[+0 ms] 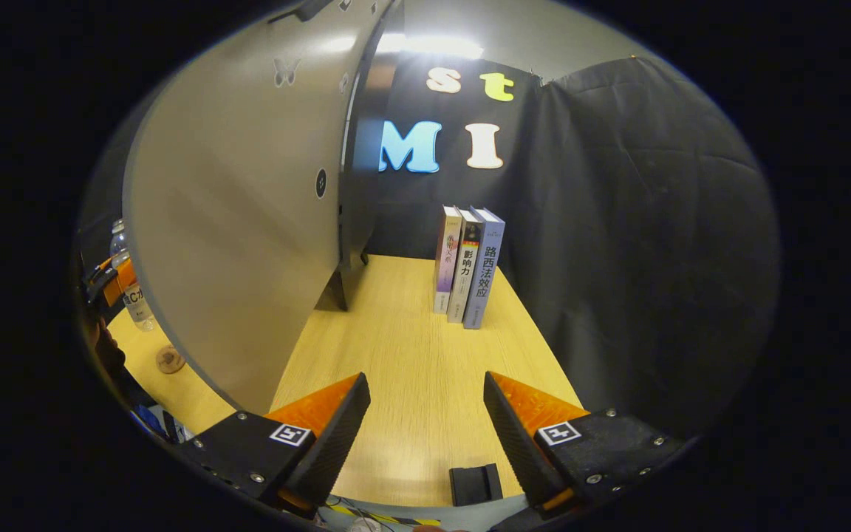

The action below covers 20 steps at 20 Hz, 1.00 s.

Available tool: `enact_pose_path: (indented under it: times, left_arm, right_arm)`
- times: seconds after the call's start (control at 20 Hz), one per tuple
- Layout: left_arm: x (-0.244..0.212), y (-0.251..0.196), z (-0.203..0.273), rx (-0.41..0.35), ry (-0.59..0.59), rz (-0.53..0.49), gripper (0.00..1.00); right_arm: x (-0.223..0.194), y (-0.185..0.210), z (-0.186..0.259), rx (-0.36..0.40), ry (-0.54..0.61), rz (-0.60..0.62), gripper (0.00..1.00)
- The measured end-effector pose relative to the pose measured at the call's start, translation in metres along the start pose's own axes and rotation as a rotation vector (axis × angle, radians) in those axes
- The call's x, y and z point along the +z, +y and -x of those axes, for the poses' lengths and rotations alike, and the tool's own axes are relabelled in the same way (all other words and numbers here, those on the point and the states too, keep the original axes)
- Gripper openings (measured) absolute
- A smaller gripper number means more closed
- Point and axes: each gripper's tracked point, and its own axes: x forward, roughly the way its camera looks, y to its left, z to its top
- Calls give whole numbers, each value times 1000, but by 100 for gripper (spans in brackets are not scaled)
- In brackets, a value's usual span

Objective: Open the cabinet door with the right hand, grasp the bottle in the cabinet with the left hand and place it on the coaster, then close the cabinet door with the right hand.

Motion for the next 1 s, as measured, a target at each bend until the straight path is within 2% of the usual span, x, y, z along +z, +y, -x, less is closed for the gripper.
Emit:
enact_pose_path:
  times: [0.05, 0.1, 0.15, 0.2, 0.25, 0.3, 0.35, 0.55, 0.6, 0.65, 0.7, 0.75, 0.8, 1.0]
  left_arm:
    - [3, 2, -1, 7, 8, -9, 72]
    - [2, 0, 0, 10, 15, -19, 78]
    - [0, 1, 0, 26, 34, -24, 72]
    - [0, 3, 0, 55, 60, -23, 72]
    - [1, -2, -1, 61, 79, -14, 77]
    - [2, 2, 0, 67, 62, -11, 78]
    - [12, 3, -3, 72, 22, -15, 74]
    - [4, 1, 2, 75, 45, -24, 75]
    - [0, 2, 4, 77, 51, -7, 85]
    - [0, 4, 4, 86, 50, 10, 82]
    - [1, 8, 5, 97, 46, 25, 87]
    - [2, 8, 6, 97, 44, 37, 82]
    - [5, 8, 5, 98, 36, 45, 87]
    - [18, 13, 4, 103, -3, 45, 87]
  right_arm:
    - [-5, 4, -2, 8, 17, 1, 95]
    - [-9, 7, -1, 15, 28, 9, 95]
    - [-10, 13, -3, 30, 33, 33, 95]
    - [-10, 14, -4, 28, 26, 87, 95]
    - [-9, 12, -5, 22, 16, 143, 95]
    - [-9, 15, -7, 32, 18, 177, 95]
    - [-11, 20, -11, 46, 24, 188, 96]
    - [-8, 33, -17, 81, 27, 191, 96]
    - [-9, 33, -17, 82, 33, 190, 96]
    - [-10, 32, -18, 84, 38, 184, 95]
    - [-12, 32, -20, 81, 45, 177, 96]
    - [-14, 29, -20, 76, 52, 168, 96]
    - [-16, 30, -21, 76, 62, 154, 96]
    - [-21, 29, -23, 79, 75, 145, 96]
